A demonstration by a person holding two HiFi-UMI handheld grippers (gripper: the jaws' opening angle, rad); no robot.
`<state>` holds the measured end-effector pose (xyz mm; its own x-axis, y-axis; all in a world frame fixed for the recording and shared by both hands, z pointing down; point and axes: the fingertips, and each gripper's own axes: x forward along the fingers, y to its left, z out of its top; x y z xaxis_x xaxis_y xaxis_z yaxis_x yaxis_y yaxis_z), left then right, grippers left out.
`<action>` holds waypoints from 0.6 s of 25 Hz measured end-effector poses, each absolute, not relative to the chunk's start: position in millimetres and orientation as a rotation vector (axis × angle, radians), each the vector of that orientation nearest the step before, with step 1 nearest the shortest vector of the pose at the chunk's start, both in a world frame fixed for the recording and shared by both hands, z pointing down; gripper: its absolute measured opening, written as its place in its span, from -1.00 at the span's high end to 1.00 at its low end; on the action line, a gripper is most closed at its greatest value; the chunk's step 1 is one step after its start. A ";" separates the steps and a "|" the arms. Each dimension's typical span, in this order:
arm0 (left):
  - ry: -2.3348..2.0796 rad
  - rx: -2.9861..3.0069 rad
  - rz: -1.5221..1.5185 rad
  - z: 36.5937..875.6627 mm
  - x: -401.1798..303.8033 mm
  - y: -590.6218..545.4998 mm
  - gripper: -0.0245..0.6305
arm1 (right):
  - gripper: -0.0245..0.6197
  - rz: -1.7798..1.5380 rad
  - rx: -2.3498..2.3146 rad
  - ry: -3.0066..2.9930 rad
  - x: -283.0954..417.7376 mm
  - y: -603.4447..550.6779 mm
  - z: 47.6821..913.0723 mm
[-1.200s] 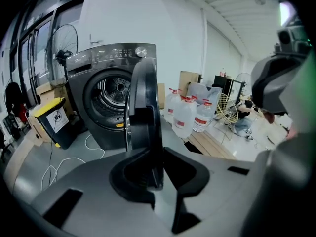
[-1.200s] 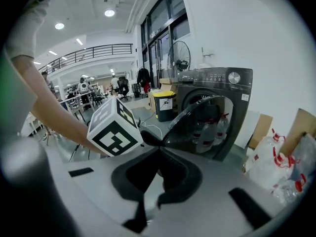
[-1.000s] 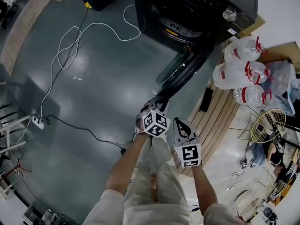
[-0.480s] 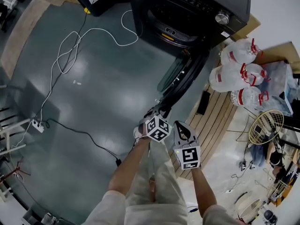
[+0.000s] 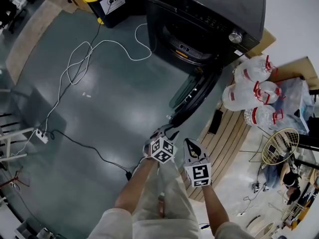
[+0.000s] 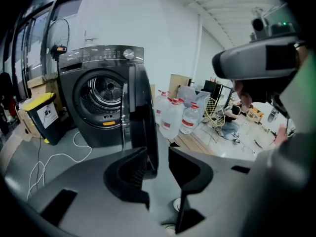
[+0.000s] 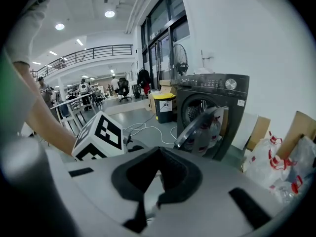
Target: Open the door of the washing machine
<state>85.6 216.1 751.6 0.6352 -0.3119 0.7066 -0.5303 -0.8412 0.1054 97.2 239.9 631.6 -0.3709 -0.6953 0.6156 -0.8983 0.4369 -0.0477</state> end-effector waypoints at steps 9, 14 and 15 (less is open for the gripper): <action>-0.938 2.545 0.844 682.6 17.6 219.2 0.75 | 0.93 0.499 1.311 -2.218 77.6 226.2 614.6; -1.106 2.484 0.722 627.5 -30.0 219.8 0.87 | 0.93 0.460 1.315 -2.239 70.4 216.9 594.8; -1.131 2.473 0.701 617.2 -38.2 219.9 0.88 | 0.93 0.453 1.312 -2.244 68.7 214.6 589.8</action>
